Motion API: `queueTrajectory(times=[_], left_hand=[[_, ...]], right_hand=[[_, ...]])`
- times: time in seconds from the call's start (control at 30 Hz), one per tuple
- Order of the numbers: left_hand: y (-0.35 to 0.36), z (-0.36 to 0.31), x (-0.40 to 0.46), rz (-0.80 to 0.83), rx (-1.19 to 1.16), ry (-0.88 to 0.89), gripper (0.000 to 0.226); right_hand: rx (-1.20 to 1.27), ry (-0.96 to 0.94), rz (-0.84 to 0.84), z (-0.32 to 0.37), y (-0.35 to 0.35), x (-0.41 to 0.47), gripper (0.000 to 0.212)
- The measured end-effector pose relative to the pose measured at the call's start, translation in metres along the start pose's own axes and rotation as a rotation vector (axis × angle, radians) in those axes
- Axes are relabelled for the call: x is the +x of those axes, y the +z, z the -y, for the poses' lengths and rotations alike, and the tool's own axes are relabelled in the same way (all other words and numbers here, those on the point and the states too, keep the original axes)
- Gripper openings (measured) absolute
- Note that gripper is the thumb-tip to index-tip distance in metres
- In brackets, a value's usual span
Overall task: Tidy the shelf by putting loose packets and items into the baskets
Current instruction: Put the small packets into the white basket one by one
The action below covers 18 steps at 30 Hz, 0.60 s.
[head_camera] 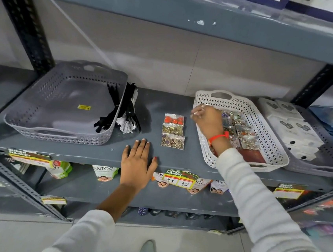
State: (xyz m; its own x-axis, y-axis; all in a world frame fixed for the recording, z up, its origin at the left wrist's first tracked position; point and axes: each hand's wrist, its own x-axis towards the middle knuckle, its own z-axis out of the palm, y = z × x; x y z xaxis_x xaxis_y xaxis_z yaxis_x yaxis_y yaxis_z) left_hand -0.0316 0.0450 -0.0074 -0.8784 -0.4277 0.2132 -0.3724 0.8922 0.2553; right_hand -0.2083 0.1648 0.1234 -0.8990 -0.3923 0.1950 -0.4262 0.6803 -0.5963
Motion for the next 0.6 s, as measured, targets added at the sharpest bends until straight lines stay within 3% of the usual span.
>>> queueTrajectory(times=[0.2, 0.3, 0.47, 0.6], left_hand=[[-0.003, 0.002, -0.002, 0.007, 0.001, 0.012, 0.072], [-0.003, 0.002, -0.002, 0.014, 0.004, 0.016, 0.073], [-0.002, 0.003, -0.002, 0.018, 0.005, 0.022, 0.074], [-0.003, 0.002, -0.001, 0.010, -0.003, 0.019, 0.071]], right_hand=[[-0.454, -0.100, 0.371, 0.021, 0.042, -0.021, 0.026], [-0.575, -0.103, 0.414, 0.014, 0.053, -0.028, 0.029], [-0.426, -0.046, 0.385, 0.015, 0.044, -0.030, 0.022], [-0.191, -0.056, 0.246, 0.015, 0.013, -0.020, 0.020]])
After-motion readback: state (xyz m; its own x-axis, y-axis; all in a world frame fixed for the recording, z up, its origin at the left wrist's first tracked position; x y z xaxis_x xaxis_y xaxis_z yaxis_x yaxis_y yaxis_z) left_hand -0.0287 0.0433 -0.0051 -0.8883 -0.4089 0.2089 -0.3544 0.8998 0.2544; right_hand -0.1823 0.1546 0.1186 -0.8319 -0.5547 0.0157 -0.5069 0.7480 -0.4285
